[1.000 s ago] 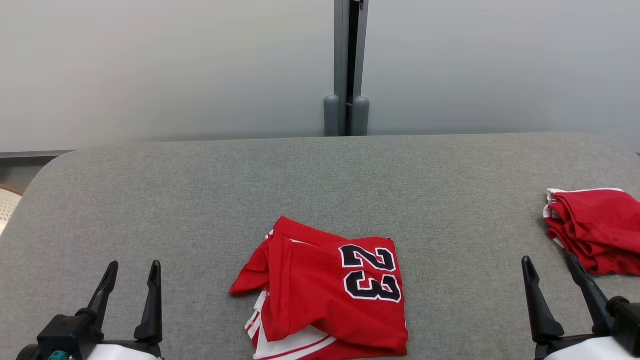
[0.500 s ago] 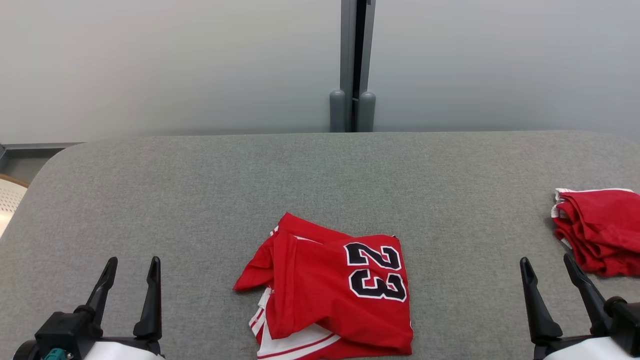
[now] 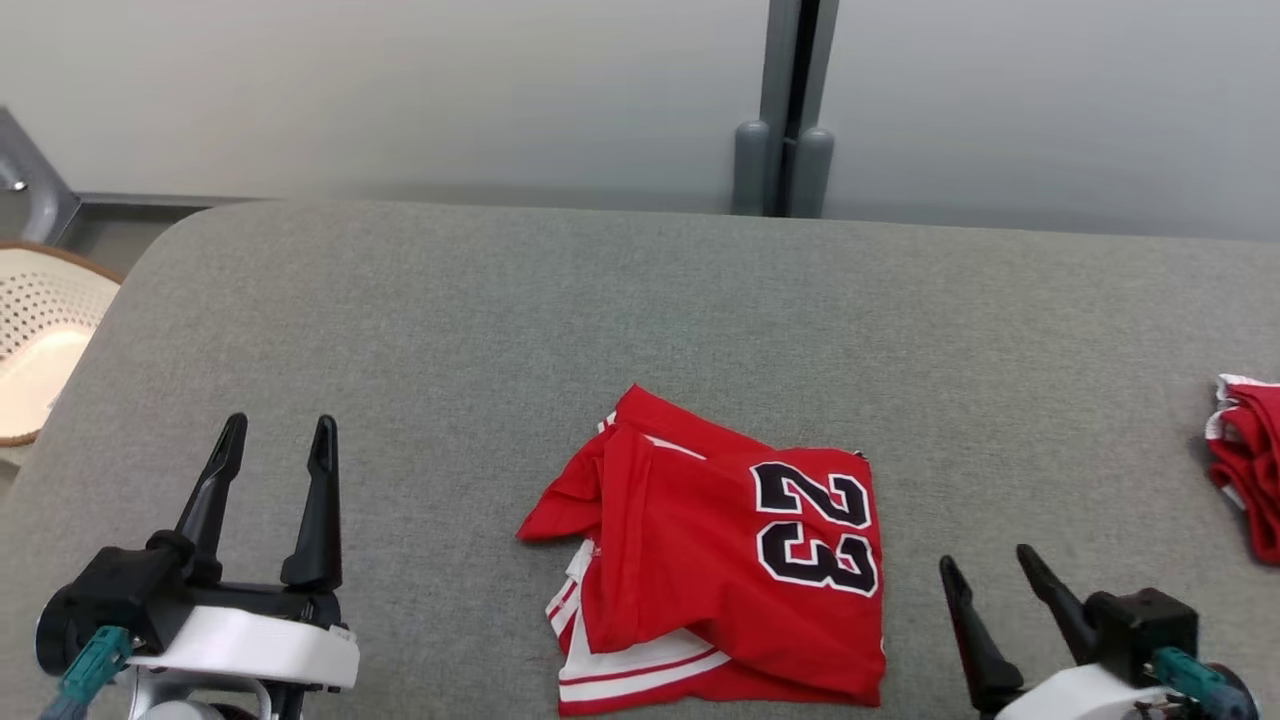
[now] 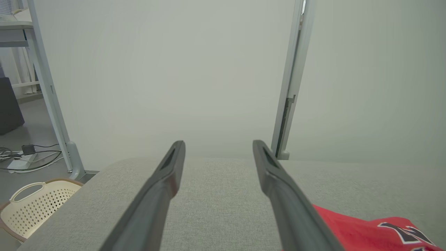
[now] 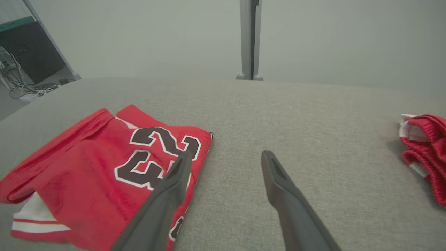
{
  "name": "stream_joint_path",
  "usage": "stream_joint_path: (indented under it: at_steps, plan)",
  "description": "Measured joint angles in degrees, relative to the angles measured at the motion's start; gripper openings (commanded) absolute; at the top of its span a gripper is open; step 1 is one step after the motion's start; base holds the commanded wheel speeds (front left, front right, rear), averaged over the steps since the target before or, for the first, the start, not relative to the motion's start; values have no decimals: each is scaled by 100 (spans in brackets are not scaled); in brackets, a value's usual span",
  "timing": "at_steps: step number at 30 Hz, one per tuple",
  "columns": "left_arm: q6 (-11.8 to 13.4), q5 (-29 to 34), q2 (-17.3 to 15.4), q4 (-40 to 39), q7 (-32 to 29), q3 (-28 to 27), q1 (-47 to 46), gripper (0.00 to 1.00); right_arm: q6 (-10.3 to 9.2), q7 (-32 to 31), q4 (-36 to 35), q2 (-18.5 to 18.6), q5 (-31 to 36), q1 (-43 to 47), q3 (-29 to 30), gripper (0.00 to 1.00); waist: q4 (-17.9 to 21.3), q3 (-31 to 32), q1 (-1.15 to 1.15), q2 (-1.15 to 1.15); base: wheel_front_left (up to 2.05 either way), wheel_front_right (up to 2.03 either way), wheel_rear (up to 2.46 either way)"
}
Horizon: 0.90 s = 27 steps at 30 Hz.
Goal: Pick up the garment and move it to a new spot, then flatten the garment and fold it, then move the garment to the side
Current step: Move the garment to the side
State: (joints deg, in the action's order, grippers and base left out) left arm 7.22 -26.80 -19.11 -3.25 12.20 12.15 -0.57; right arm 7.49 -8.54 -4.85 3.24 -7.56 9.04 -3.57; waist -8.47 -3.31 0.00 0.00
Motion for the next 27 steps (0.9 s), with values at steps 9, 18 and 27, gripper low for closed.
stream_joint_path:
  at_steps: [9,18,27]
  plan:
    - [-218,-38,98,151,171,2,-515,100,0,147,1735,-37,-212,-939,-411,100,-426,-566,0,0,0,0,0]
    - [-347,-35,166,271,250,-115,-697,100,8,201,2439,-34,-350,-1427,-515,0,-623,-841,0,0,0,0,0]
    - [-363,66,204,162,270,-319,-688,100,8,134,1859,-46,417,-1362,-263,0,-459,-793,0,0,0,0,0]
